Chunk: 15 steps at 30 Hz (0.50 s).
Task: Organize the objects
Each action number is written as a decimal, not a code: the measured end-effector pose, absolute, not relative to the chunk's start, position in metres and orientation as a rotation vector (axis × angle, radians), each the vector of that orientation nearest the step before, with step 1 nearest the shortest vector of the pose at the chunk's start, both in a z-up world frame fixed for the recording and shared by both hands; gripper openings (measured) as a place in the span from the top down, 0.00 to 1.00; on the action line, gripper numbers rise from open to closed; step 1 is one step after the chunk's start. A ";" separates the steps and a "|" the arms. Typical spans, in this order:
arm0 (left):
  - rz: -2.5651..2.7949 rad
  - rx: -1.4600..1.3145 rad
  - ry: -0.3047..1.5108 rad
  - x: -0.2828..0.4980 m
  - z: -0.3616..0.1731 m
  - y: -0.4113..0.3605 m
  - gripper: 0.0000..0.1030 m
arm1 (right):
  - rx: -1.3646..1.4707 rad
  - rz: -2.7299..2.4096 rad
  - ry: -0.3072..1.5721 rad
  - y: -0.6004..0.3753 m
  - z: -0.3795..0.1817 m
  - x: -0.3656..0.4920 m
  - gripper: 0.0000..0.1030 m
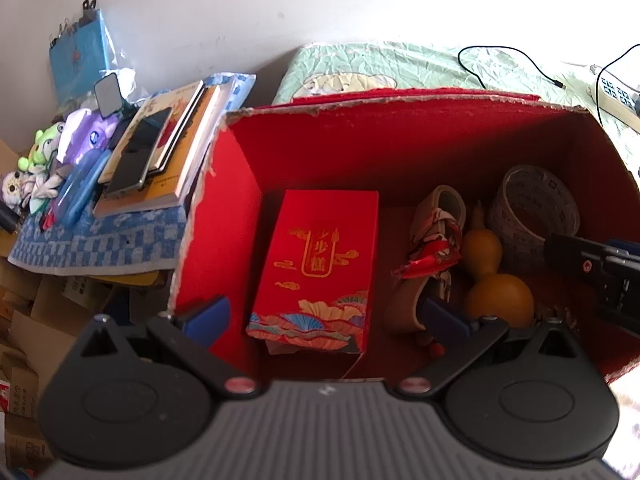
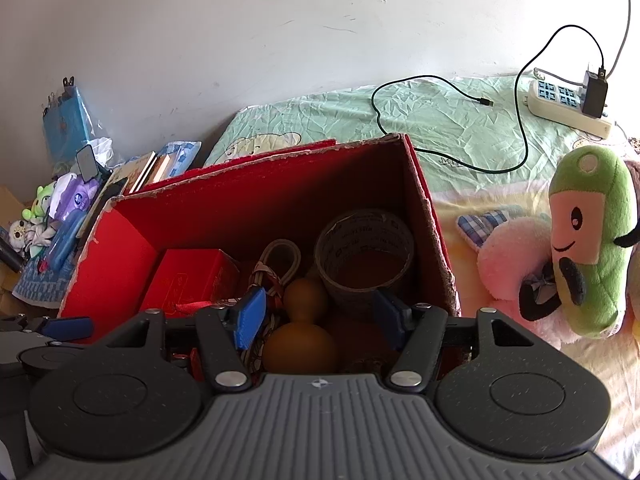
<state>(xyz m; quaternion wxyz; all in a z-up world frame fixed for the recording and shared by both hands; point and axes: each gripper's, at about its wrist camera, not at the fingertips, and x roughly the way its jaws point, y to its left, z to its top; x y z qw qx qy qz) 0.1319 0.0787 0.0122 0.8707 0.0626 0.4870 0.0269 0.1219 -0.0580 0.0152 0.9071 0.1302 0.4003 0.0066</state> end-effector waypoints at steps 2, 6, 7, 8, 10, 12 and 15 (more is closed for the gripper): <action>0.059 0.126 1.019 0.131 0.011 0.079 0.00 | 0.260 0.013 0.827 -0.057 0.015 0.122 0.39; 0.065 0.115 1.020 0.131 0.010 0.082 0.00 | 0.252 0.013 0.827 -0.057 0.015 0.122 0.38; 0.067 0.113 1.021 0.130 0.009 0.083 0.00 | 0.252 0.013 0.827 -0.057 0.015 0.122 0.38; 0.068 0.112 1.021 0.130 0.009 0.083 0.00 | 0.251 0.013 0.827 -0.057 0.015 0.122 0.38; 0.069 0.112 1.023 0.130 0.008 0.083 0.00 | 0.246 0.013 0.828 -0.057 0.015 0.122 0.38; 0.069 0.115 1.024 0.130 0.006 0.082 0.00 | 0.242 0.014 0.828 -0.056 0.015 0.122 0.38; 0.067 0.118 1.026 0.130 0.005 0.082 0.00 | 0.241 0.015 0.828 -0.056 0.015 0.122 0.37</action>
